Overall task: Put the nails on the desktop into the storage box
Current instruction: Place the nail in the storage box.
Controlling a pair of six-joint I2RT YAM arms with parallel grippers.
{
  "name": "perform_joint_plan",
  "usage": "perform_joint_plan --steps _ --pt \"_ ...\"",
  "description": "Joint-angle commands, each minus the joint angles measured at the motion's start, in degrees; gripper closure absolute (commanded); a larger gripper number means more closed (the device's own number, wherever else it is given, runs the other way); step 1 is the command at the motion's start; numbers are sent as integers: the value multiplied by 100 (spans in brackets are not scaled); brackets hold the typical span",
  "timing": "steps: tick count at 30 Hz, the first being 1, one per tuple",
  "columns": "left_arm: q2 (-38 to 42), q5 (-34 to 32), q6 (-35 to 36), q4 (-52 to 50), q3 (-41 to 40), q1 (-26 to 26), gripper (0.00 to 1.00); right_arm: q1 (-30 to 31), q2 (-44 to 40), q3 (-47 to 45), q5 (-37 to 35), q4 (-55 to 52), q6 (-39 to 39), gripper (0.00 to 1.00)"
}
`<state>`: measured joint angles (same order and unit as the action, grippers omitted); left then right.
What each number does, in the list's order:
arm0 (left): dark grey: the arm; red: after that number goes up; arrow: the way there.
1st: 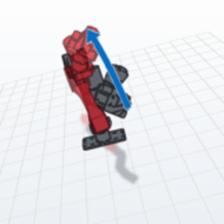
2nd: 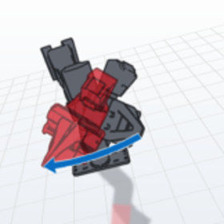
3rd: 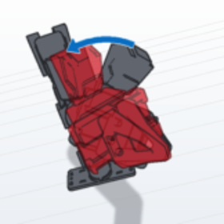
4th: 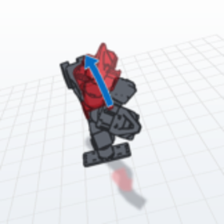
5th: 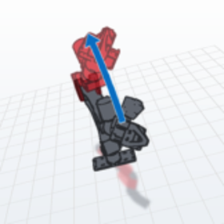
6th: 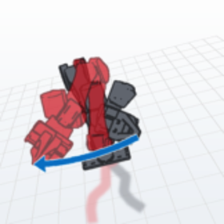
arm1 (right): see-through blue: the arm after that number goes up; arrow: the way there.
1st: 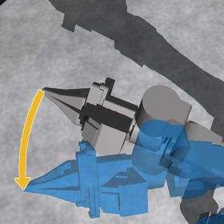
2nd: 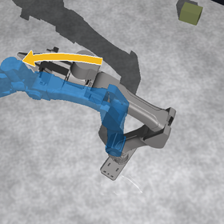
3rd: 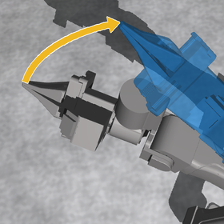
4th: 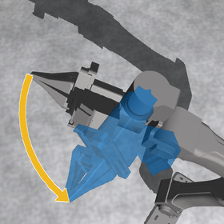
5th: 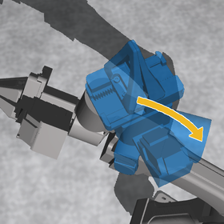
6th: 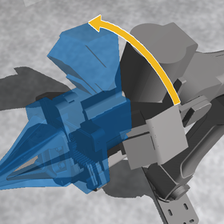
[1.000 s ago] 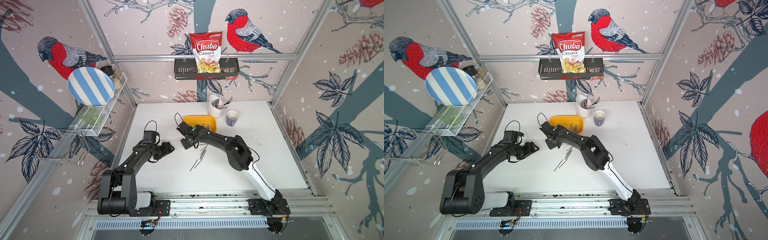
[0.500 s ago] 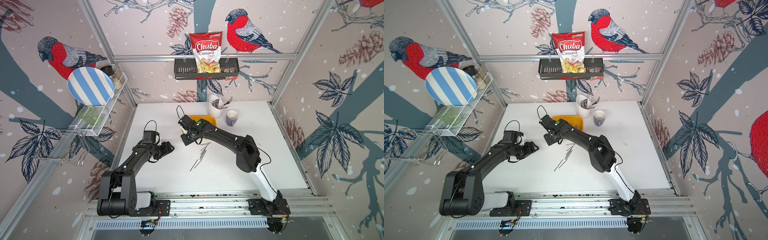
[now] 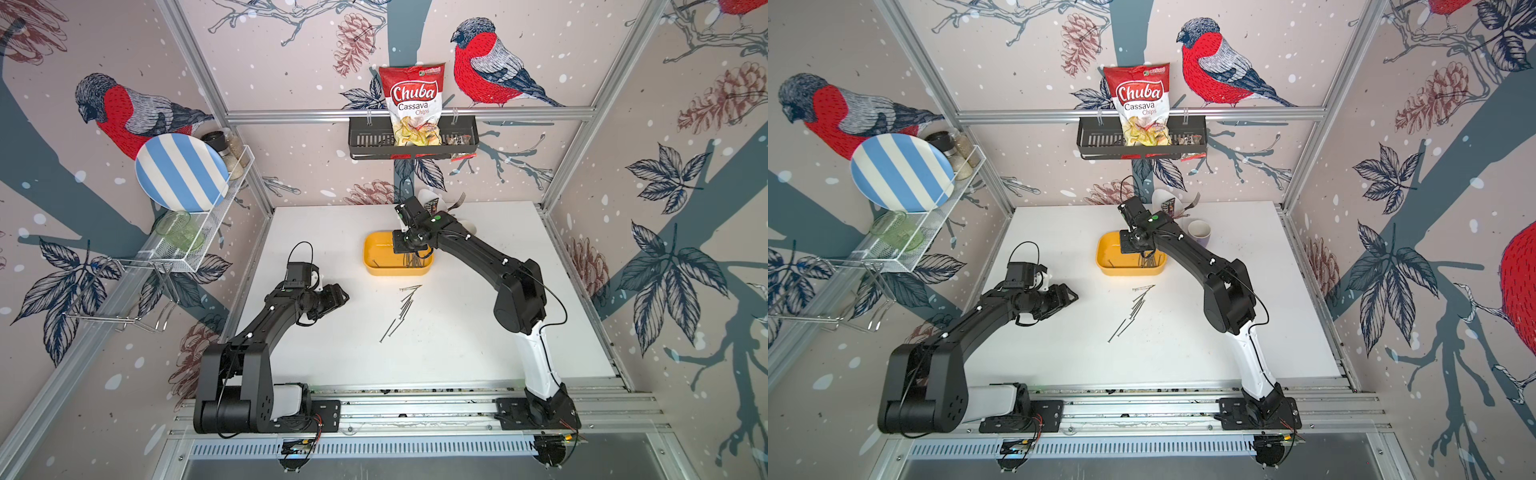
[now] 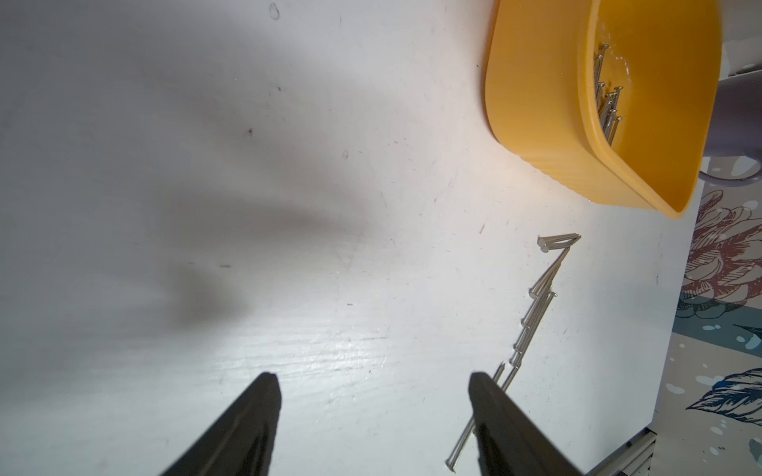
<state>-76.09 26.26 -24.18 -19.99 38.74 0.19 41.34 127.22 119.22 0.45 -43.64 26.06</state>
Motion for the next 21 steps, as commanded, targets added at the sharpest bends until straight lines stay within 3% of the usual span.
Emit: perform_joint_plan --steps 1,10,16,21 --pt "-37 164 -49 96 -27 33 25 -204 253 1 -216 17 370 100" --pt "-345 124 8 47 93 615 25 -434 815 -135 -212 152 523 100" --pt "-523 184 97 82 159 719 25 -477 1027 -132 -168 103 558 100" --pt "-708 258 229 23 303 746 25 -478 992 -165 -197 113 536 91"
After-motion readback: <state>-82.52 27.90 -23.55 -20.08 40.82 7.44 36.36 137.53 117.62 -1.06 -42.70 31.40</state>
